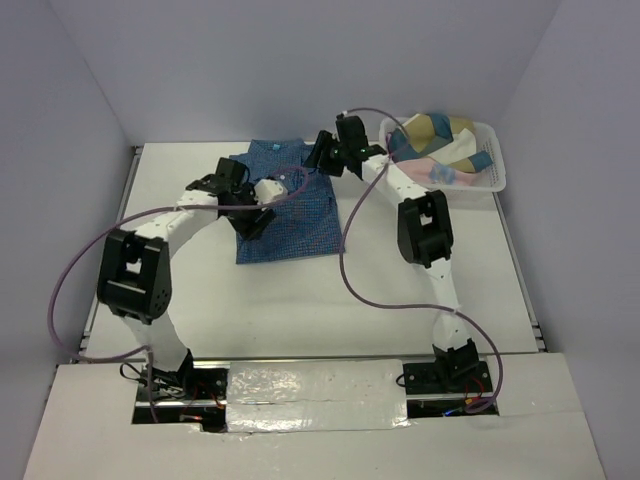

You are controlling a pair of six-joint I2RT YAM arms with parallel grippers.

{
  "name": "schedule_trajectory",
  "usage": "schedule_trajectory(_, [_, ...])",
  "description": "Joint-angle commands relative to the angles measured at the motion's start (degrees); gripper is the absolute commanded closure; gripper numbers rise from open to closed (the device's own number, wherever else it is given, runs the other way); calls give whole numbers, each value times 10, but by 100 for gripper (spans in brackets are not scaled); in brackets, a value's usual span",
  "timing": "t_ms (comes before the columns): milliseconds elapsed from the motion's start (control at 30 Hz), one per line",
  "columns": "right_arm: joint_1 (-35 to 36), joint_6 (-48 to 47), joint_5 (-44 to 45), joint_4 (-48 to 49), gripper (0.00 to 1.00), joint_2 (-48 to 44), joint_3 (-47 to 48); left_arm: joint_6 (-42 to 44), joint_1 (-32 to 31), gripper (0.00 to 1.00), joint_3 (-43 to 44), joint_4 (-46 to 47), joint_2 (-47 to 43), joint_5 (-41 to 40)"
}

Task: Fold and stack the long sleeve shirts
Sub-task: Fold the shirt

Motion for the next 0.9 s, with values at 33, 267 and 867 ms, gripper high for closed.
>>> schedule_trajectory(33, [4, -110, 51, -40, 35, -133, 37, 106, -7, 29, 35, -45, -93, 30])
schedule_trajectory(267, [3, -118, 88, -25, 26, -330, -327, 270, -39, 29, -113, -8, -151, -62])
schedule_trajectory(867, [5, -48, -43, 117, 27, -320, -588, 311, -63, 27, -269, 170, -133, -82])
